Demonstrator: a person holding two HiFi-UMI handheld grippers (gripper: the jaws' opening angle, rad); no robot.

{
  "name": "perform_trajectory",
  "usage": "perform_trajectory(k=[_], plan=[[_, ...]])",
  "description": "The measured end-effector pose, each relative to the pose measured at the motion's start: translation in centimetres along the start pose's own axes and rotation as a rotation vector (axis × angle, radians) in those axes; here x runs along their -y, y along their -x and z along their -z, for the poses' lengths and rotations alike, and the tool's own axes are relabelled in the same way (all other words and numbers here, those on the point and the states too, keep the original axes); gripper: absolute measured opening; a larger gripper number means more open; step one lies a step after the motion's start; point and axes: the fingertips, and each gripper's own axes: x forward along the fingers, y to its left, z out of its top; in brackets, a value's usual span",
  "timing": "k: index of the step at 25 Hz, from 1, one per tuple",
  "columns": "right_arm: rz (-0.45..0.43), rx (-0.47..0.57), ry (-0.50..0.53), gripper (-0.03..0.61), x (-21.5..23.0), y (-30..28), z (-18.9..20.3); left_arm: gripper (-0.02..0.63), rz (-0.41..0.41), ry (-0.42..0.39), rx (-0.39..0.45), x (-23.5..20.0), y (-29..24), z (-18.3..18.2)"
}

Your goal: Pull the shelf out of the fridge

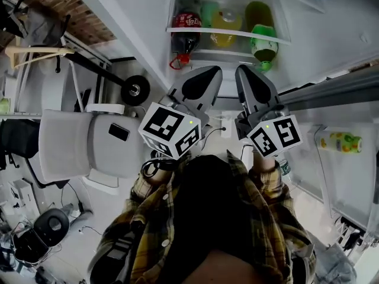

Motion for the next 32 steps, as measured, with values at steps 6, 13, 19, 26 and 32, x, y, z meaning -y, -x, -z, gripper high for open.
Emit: perform_trajectory(k=[6,13,19,26,32], plan=[[0.099,0.018,-0.007,0.018,1.0,-2.5,-0.1,0.003,0.087,0.015,-0.027,-2.4,-1.7,-0.8],[0.149,0.016,-0.022,0.018,2.6,-3.0,0.4,0.005,0.125,0.040,-0.042,-3.1,-3.2,-0.1],[0.170,0.001,-0.048,0.018,4.4,-3.5,0.7,0.005,0.107,0.066,-0.054,-4.2,-3.8,0.3],[0.129,-0.005,-0.067,0.020,6.7,-4.1,0.2,0.005,0.057,0.086,-0.034,-4.7,-6.3,-0.1],[0.073,-0.022,-0.089,0.019,8.1,-4.4,-0.6,0.005,0.009,0.090,-0.011,-4.4,-7.8,-0.8]])
